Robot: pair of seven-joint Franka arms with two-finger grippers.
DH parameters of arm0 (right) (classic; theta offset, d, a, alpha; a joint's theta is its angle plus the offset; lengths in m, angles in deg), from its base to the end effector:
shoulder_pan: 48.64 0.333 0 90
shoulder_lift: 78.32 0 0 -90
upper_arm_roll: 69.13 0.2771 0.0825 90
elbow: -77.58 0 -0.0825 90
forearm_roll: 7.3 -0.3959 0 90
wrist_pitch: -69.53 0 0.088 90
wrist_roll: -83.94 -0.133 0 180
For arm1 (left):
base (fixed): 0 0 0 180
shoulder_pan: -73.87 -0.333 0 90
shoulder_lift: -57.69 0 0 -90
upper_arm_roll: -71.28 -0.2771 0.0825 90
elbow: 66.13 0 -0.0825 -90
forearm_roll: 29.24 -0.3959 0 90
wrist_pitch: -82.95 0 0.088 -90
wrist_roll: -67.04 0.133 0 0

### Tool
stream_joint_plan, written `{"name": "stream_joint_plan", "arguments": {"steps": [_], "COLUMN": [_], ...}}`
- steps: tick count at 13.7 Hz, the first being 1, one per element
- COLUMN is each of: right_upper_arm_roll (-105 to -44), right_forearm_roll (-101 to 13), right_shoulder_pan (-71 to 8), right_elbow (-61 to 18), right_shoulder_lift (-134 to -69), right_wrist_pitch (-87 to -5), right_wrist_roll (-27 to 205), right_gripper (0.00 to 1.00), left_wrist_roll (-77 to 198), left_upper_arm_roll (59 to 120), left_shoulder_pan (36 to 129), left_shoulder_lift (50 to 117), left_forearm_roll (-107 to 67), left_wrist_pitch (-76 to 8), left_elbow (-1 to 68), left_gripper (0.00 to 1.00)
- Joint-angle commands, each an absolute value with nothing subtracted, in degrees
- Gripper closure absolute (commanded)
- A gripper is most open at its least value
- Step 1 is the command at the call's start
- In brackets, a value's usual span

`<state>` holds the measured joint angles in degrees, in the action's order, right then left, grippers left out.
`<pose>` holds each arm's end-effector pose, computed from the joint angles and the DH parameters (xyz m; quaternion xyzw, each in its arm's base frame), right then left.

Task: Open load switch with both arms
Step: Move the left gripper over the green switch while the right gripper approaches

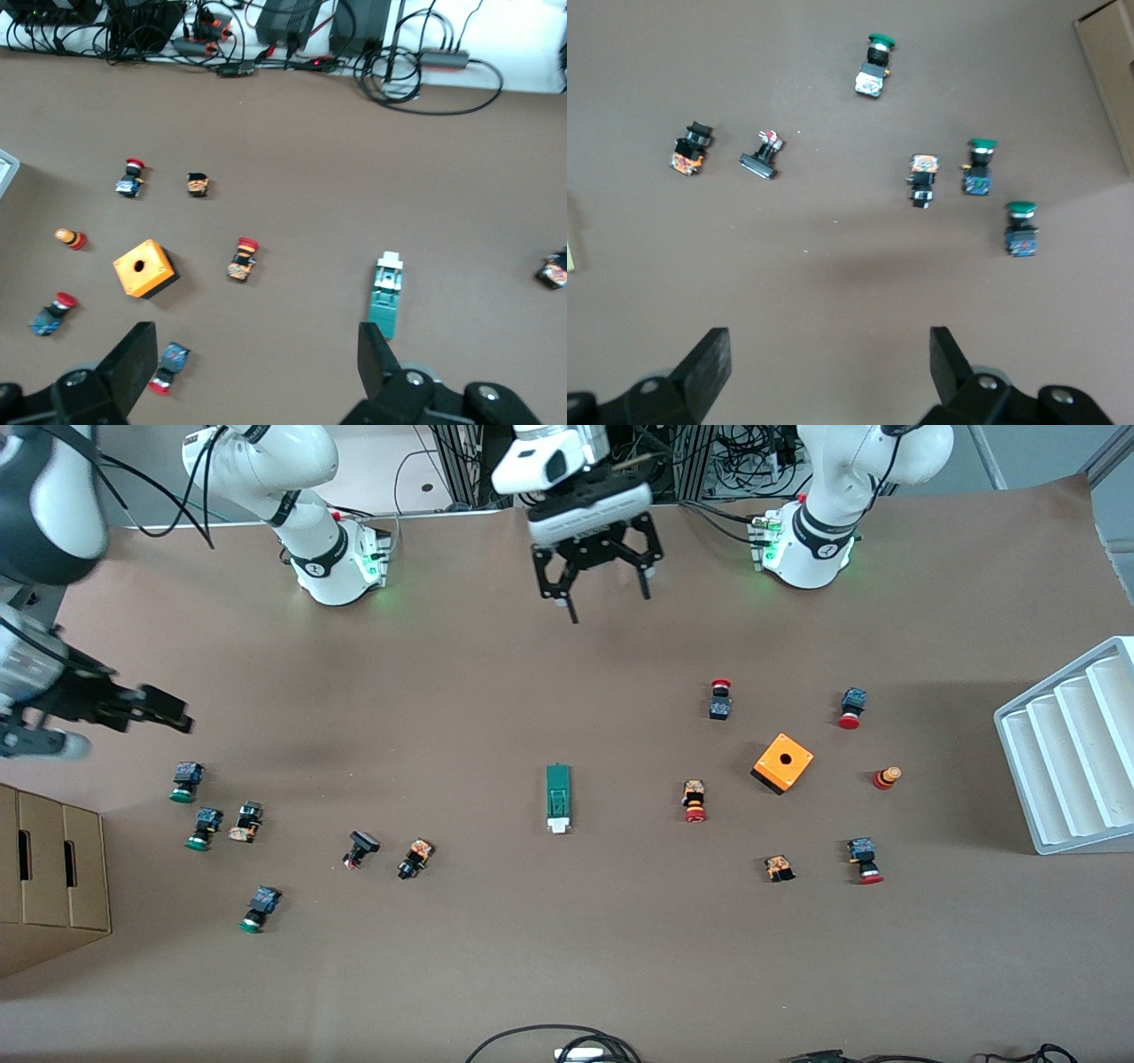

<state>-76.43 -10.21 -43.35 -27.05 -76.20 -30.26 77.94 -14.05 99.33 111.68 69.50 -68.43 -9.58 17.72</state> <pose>0.5581 -0.0143 0.4707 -0.9966 0.0746 0.0248 0.0264 0.3494 -0.5201 0.5276 -0.9508 -0.1105 -0.2728 0.0965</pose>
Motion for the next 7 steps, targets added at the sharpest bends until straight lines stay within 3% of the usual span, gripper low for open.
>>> {"name": "stream_joint_plan", "arguments": {"steps": [1,7], "right_upper_arm_roll": [-74.9,-71.9], "right_forearm_roll": [-11.8,-17.0], "right_shoulder_pan": [-40.9,-39.6], "right_elbow": [-22.3,-8.0], "right_shoulder_lift": [-82.1,-94.6], "right_wrist_pitch": [-30.5,-25.9], "right_wrist_roll": [66.1,48.6], "right_gripper": [0.0,0.0], "left_wrist_roll": [-24.5,-42.4], "left_upper_arm_roll": [98.9,100.4], "left_shoulder_pan": [117.1,120.8], "left_shoulder_lift": [73.8,84.4], "left_forearm_roll": [-75.6,-88.2], "left_wrist_pitch": [-10.4,-13.7], "left_elbow": [17.4,17.5], "left_gripper": [0.0,0.0]}}
